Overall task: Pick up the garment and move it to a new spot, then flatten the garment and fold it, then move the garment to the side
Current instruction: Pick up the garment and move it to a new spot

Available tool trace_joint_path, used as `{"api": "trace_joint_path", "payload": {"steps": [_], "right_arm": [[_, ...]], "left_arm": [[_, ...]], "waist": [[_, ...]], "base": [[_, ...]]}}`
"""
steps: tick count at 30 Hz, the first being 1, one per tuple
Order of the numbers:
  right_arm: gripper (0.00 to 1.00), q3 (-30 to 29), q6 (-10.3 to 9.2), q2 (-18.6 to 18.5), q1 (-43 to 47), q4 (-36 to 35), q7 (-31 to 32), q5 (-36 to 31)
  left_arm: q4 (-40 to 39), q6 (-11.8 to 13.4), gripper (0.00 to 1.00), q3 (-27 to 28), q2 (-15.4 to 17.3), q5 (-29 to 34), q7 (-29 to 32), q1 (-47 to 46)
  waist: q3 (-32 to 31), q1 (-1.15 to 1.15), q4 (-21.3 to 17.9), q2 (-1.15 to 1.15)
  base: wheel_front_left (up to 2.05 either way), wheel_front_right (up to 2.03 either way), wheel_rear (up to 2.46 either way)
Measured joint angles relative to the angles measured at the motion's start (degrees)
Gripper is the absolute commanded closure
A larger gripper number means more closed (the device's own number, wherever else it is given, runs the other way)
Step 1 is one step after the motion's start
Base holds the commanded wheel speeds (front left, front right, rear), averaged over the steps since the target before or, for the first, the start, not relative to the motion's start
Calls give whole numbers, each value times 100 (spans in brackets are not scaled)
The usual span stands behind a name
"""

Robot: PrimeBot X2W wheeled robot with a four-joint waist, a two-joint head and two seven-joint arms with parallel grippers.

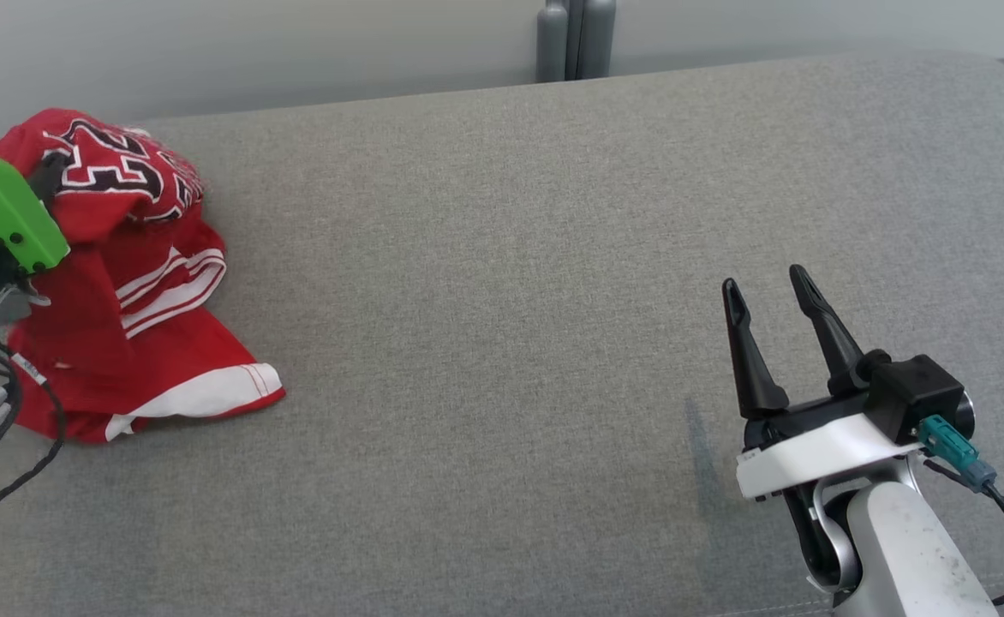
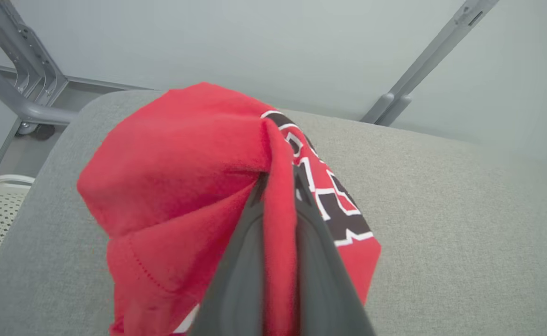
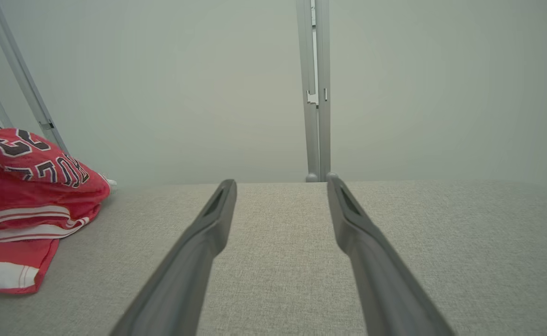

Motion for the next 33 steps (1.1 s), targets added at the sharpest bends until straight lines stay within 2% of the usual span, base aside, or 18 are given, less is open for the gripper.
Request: {"api": "trace_joint_path", "payload": {"steps": [8,18,33], "right_arm": [[0,42,0,20,101,27,0,36],[0,77,0,29,234,46,0,78],[0,63,-1,57,255,12,0,183]], "left_arm": [[-1028,-1,100,-510,138,-222,-202,77],[-2050,-1,100,-925,101,-270,-302,358],[-3204,109,100,-1276,-572,-227,-548,553]], "waist": [[-261,0,-92,0],[-407,0,-540,0],[-493,0,-1612,0]], "base": [[0,0,0],[0,0,0],[0,0,0]]}}
